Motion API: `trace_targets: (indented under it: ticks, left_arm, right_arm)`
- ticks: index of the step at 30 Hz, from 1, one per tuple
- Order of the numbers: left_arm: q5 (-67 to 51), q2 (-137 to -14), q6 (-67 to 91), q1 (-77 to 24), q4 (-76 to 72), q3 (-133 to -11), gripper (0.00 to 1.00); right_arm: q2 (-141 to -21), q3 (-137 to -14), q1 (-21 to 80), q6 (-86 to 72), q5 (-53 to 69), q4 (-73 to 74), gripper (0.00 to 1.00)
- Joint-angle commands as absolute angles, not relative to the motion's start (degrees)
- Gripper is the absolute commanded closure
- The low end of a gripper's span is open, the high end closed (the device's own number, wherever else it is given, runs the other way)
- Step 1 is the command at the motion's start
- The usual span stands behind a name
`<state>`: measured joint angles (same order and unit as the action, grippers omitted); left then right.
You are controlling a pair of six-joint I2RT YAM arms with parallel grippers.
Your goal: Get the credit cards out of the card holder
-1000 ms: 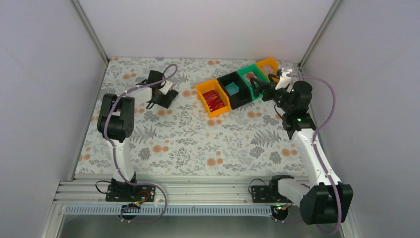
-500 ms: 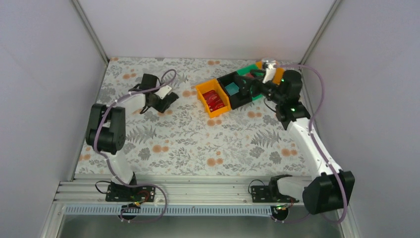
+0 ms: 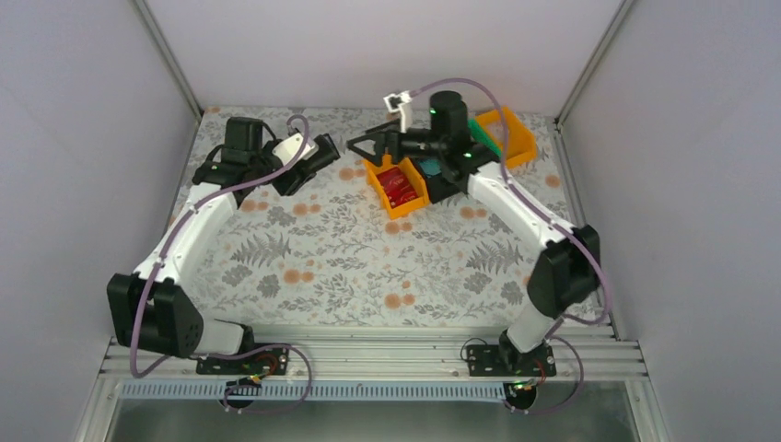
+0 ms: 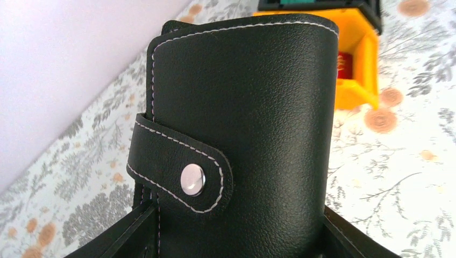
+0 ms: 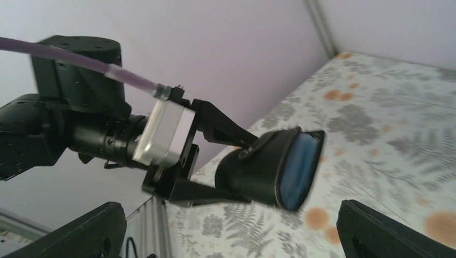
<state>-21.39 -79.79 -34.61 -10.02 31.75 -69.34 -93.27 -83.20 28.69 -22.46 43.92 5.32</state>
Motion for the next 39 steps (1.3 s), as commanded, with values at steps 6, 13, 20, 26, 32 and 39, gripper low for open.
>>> trace_targets:
  ticks: [6,13,20,26,32,39]
  left_arm:
    - [-26.93,-73.87,-38.57,-11.25,41.64,-74.88,0.45]
    - [-27.78,-73.39,-39.12,-11.51,42.34,-74.91,0.47]
    - [-26.71,-73.37,-38.8,-11.52,43.01,-75.18,0.38]
    - [-34.03,-71.8,-38.68,-8.6,51.97,-81.89,0.0]
    - [-47.38,-69.12,-41.18,-2.0,61.26,-88.88,0.0]
    - [-63.2,-70.85,-35.6,-1.32,63.83,-98.97,0.0]
  right_arm:
    - [-108.67,-100.28,34.92,-22.55,50.51,16.09,0.01]
    - [-112.65,-102.44,35.92,-22.62,54.8,16.52,0.14]
    - [-111.36,-101.77,36.13,-19.28,54.04,19.54,0.96]
    - [-105.56,-100.64,35.16,-13.39,52.15,22.92,0.96]
    - [-96.12,-94.41,34.89,-8.41,54.43,17.67,0.96]
    - [-83.12,-81.41,35.71,-16.35,46.97,-2.6,0.96]
